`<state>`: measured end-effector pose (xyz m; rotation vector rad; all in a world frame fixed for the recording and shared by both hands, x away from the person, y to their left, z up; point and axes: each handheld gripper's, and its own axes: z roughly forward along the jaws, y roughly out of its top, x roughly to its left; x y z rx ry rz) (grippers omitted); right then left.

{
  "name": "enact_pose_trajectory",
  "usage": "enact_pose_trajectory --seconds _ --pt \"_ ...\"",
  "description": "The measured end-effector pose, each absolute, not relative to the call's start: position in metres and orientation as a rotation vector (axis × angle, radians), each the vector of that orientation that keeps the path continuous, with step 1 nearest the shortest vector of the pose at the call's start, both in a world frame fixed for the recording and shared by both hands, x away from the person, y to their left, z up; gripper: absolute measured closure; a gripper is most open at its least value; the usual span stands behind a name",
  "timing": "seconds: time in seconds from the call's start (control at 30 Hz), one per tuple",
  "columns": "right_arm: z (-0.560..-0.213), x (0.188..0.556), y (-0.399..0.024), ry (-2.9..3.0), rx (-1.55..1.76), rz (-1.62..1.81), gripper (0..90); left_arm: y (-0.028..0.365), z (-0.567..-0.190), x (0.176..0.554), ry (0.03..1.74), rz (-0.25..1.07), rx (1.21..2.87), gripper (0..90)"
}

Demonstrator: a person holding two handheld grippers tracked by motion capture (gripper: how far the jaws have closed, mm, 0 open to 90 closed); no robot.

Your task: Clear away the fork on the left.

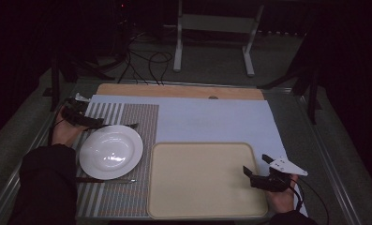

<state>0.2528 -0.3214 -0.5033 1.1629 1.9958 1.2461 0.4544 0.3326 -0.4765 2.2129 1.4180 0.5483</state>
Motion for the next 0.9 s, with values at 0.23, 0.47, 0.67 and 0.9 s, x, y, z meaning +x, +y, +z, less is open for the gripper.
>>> enact_pose_trajectory --seconds 0.23,0.47,0.67,0.9 --pt "-0.505 0.254 -0.32 2.012 1.16 1.232 8.1 0.337 -0.492 0.461 1.461 0.461 2.257 14.6" --pt "-0.506 0.255 -0.319 2.024 1.159 1.23 8.1 0.332 -0.501 0.463 1.43 0.41 2.313 25.4" --pt "-0.507 0.256 -0.319 2.028 1.166 1.225 8.1 0.332 -0.503 0.464 1.369 0.334 2.297 40.0" --pt "-0.508 0.257 -0.319 2.037 1.163 1.22 8.2 0.334 -0.504 0.463 1.386 0.299 2.256 41.6"
